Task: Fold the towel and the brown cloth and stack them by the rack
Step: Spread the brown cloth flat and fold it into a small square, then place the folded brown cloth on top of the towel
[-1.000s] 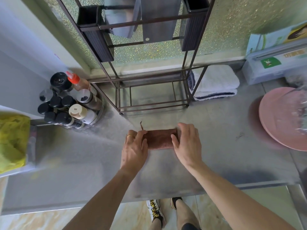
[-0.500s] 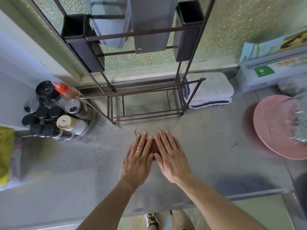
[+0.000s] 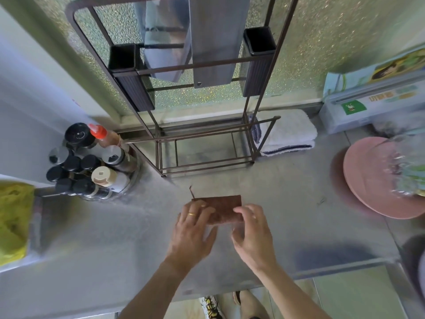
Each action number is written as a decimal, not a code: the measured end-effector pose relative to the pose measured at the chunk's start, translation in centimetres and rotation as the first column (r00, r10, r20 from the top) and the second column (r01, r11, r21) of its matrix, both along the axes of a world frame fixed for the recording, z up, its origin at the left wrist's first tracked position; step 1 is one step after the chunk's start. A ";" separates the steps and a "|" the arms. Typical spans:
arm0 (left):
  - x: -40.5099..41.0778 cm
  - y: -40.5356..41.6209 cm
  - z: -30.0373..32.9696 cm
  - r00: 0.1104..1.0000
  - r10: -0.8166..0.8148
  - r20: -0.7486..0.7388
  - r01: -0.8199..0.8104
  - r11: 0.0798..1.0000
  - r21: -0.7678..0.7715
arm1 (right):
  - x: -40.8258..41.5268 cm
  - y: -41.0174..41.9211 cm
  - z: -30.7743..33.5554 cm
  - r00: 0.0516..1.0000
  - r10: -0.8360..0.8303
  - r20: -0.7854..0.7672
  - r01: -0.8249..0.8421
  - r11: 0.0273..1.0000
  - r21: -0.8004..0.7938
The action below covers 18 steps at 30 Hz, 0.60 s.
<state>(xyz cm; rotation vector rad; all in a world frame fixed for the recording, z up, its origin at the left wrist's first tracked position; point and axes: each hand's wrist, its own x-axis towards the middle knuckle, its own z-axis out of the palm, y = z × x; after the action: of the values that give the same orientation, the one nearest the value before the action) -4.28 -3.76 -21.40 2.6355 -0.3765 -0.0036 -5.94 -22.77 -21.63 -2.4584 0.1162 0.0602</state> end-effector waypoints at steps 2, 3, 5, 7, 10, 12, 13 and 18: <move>0.0 0.6 -0.8 0.991 -0.124 -0.044 0.128 0.984 0.123 | -0.3 0.2 -0.6 0.985 0.169 -0.028 -0.171 0.971 -0.165; 0.2 0.9 -1.0 0.988 -0.145 -0.052 0.152 0.977 0.152 | -0.1 0.2 -0.8 0.979 0.199 -0.044 -0.204 0.953 -0.226; 0.7 1.3 -1.4 0.985 -0.165 -0.055 0.173 0.968 0.184 | 0.6 0.0 -1.0 0.974 0.222 -0.041 -0.224 0.925 -0.307; 1.3 1.6 -1.5 0.988 -0.147 -0.047 0.153 0.970 0.191 | 1.5 -0.4 -0.9 0.969 0.248 -0.014 -0.237 0.905 -0.352; 2.1 1.6 -1.6 0.990 -0.142 -0.015 0.143 0.971 0.194 | 2.8 -0.7 -0.3 0.964 0.265 -0.004 -0.249 0.901 -0.354; 2.7 1.4 -0.9 0.992 -0.124 -0.006 0.123 0.975 0.183 | 3.3 -0.8 0.5 0.967 0.254 0.026 -0.232 0.917 -0.325; 3.1 1.3 -0.4 0.995 -0.097 -0.007 0.096 0.982 0.161 | 3.6 -0.9 0.9 0.970 0.238 0.047 -0.214 0.929 -0.301; 3.0 0.4 4.0 0.961 0.124 -0.247 -0.183 0.955 -0.235 | 3.7 -2.5 3.9 1.000 -0.013 -0.017 0.014 0.997 0.082</move>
<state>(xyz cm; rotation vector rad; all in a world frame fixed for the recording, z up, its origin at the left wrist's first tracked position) -1.25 -3.31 -17.38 2.3679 -0.0831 -0.1958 -2.28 -25.30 -17.74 -2.3748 0.1350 0.0785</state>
